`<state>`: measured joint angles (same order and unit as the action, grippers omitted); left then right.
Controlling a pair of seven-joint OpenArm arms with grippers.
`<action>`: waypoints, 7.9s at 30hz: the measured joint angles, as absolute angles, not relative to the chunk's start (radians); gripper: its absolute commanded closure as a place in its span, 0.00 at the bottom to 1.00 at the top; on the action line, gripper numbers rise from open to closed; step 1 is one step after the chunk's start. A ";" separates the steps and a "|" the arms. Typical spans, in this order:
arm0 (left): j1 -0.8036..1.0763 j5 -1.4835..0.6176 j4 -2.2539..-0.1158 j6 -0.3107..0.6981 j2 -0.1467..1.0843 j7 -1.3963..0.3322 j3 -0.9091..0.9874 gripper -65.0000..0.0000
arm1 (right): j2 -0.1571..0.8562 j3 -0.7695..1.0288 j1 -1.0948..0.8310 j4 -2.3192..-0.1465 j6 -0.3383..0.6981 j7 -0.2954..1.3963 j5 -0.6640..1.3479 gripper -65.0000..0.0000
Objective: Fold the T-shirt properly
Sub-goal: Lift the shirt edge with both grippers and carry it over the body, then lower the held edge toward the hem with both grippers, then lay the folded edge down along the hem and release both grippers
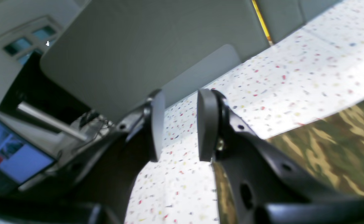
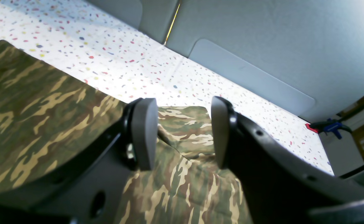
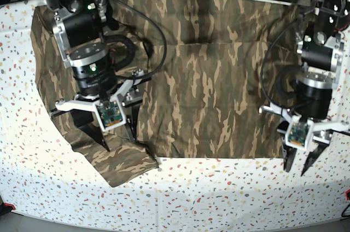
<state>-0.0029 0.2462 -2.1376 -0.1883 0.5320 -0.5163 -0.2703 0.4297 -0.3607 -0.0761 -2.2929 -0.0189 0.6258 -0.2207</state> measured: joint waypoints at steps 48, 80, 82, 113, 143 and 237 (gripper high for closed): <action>-0.907 -0.220 -0.545 0.305 0.525 -0.393 -0.268 0.73 | 0.224 -0.361 0.366 -1.811 -0.019 0.730 -0.008 0.56; -0.806 -0.432 -0.155 0.471 0.385 -0.242 -0.262 0.73 | 0.277 -0.172 0.039 -2.010 -0.013 0.905 -0.175 0.56; -0.803 -0.501 -0.157 0.472 0.382 -0.275 -0.262 0.73 | 0.277 -0.173 0.020 -2.065 -0.012 0.904 -0.174 0.56; -0.800 -0.656 -0.157 0.595 0.384 -0.369 -0.263 1.00 | 0.277 -0.173 -0.019 -2.114 -0.012 0.907 -0.174 0.56; -0.798 -0.653 -0.154 0.595 0.382 -0.282 -0.264 1.00 | 0.320 0.142 0.529 -1.078 0.329 0.825 0.062 0.56; -0.290 -1.394 -0.914 0.688 0.627 -1.116 0.123 1.00 | 0.612 0.159 0.148 -1.439 0.694 0.755 0.349 1.00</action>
